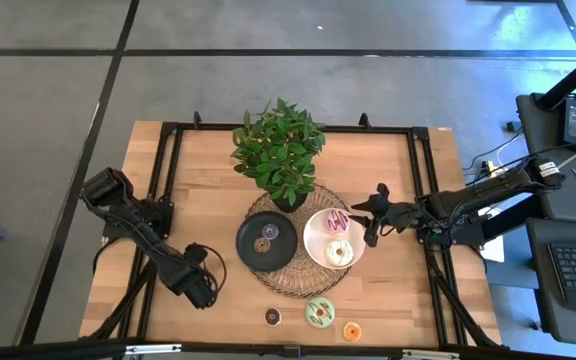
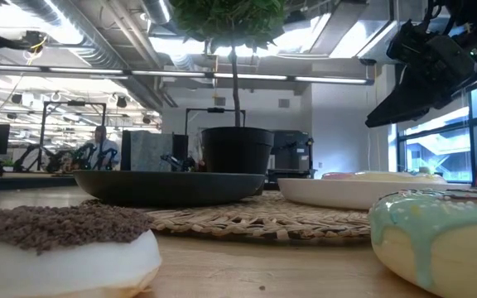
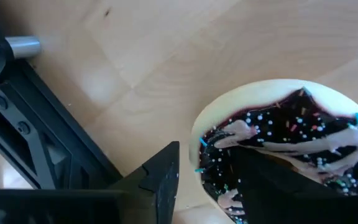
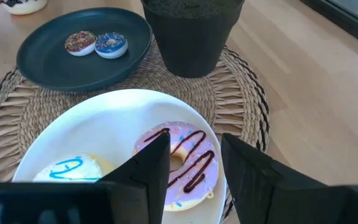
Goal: Pick & Place donuts
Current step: Put the large black donut on the white plate
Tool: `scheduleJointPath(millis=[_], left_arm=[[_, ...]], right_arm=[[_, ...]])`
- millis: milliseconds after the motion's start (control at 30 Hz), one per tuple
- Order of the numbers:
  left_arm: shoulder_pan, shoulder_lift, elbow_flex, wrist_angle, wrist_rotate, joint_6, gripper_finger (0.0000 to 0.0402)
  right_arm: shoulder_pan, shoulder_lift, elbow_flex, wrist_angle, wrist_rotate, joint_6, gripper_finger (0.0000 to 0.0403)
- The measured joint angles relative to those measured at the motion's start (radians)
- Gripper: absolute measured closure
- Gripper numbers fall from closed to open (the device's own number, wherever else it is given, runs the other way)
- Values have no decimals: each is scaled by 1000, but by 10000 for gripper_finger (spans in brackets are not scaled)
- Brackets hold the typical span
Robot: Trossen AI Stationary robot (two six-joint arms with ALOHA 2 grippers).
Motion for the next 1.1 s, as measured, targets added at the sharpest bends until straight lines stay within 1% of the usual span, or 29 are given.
scheduleJointPath(millis=[167, 333, 467, 567, 633, 700, 767, 833, 900, 967, 1100], left_arm=[[0, 0, 4, 1, -2, 18, 285], [-1, 0, 27, -3, -43, 56, 337], [0, 1, 61, -1, -125, 80, 379], [0, 2, 114, -37, -204, 96, 394], [-1, 2, 165, -76, -287, 95, 393], [-1, 2, 218, -99, -413, 92, 388], [0, 2, 260, -97, -582, 101, 386], [1, 2, 288, -64, -770, 135, 388], [8, 2, 300, -12, -925, 194, 392], [18, 2, 303, 57, -1056, 272, 395], [48, 4, 303, 216, -1266, 486, 395]], right_arm=[[0, 0, 0, 0, 0, 0, 257], [0, 0, 0, 0, 0, -20, 257], [0, 0, 0, 4, 0, -20, 257], [0, 0, 0, 30, 0, -19, 257], [4, 0, 0, 83, 11, -14, 257], [15, 3, 0, 156, 56, -2, 257], [33, 18, 0, 244, 92, -41, 257], [58, 52, 0, 349, 95, -124, 257], [88, 98, 0, 460, 95, -206, 257], [115, 157, 0, 578, 96, -263, 257], [150, 295, 1, 782, 118, -296, 257]])
